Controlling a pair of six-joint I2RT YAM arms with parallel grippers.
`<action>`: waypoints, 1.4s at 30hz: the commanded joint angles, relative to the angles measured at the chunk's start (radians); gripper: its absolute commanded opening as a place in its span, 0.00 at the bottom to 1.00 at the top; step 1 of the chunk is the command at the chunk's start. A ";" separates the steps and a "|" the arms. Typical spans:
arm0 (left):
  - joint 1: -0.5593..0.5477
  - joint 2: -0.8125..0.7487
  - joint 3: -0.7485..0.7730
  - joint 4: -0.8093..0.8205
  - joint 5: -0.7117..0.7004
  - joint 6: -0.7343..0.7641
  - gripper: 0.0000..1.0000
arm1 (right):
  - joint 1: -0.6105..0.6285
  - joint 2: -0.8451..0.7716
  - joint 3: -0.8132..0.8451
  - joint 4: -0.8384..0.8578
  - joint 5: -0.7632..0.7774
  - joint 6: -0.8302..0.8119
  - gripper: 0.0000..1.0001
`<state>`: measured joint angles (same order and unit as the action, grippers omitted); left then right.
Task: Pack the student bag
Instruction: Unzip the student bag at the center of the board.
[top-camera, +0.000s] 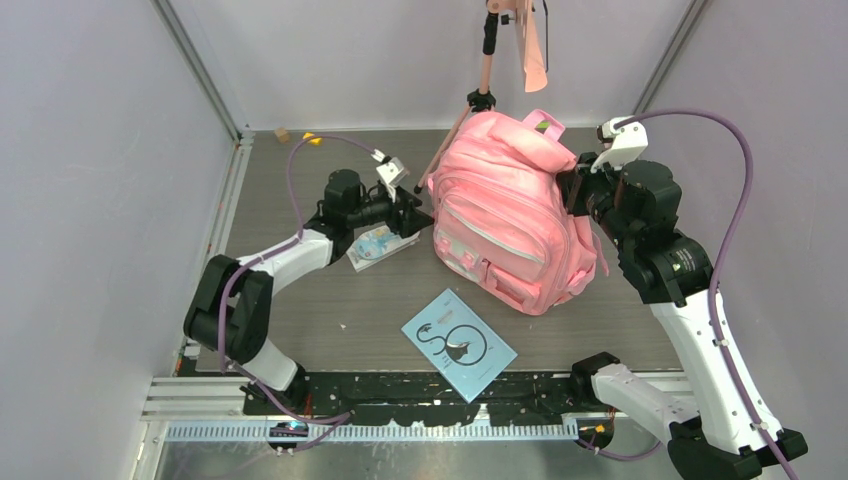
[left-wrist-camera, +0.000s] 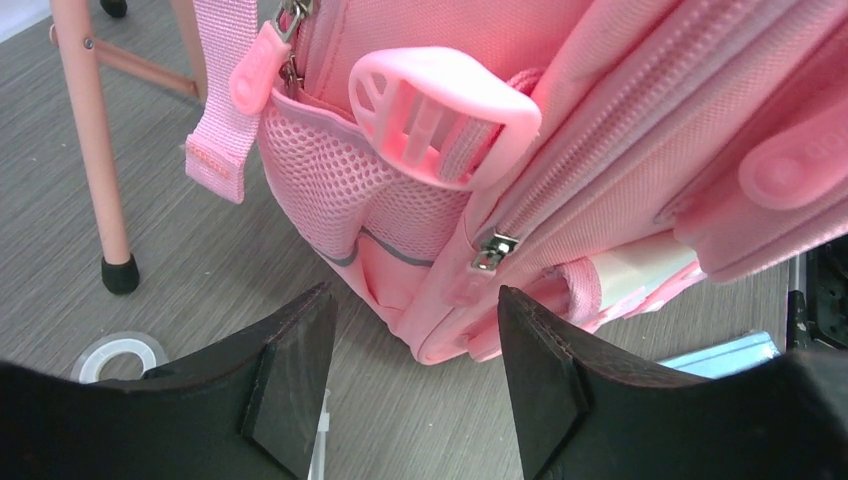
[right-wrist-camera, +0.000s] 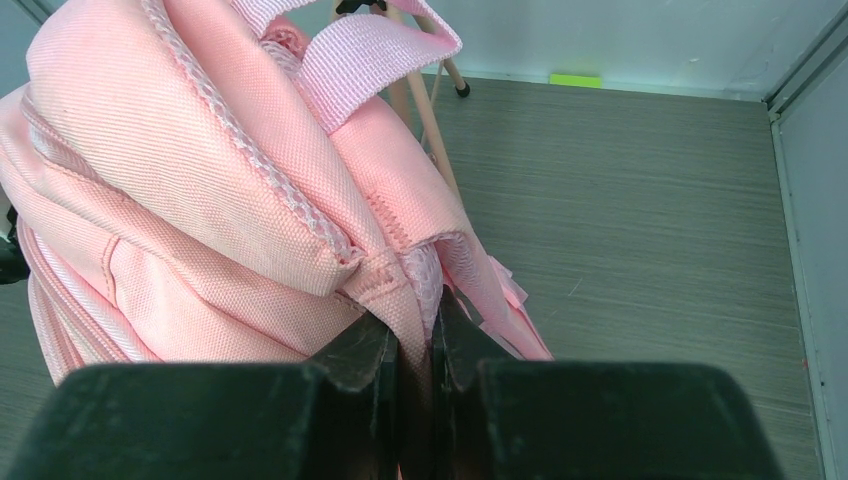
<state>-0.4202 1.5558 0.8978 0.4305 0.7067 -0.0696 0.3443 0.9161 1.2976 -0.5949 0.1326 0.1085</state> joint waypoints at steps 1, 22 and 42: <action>-0.020 0.027 0.056 0.056 -0.013 0.023 0.62 | -0.001 -0.026 0.045 0.188 -0.009 0.043 0.00; -0.038 -0.010 0.062 0.107 -0.007 -0.025 0.00 | -0.001 -0.025 0.034 0.180 0.005 0.031 0.00; -0.040 -0.161 0.132 -0.198 -0.041 0.152 0.00 | -0.001 -0.024 0.036 0.172 0.006 0.026 0.00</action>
<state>-0.4629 1.4528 0.9665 0.2382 0.6315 0.0647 0.3443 0.9161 1.2976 -0.5983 0.1364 0.1078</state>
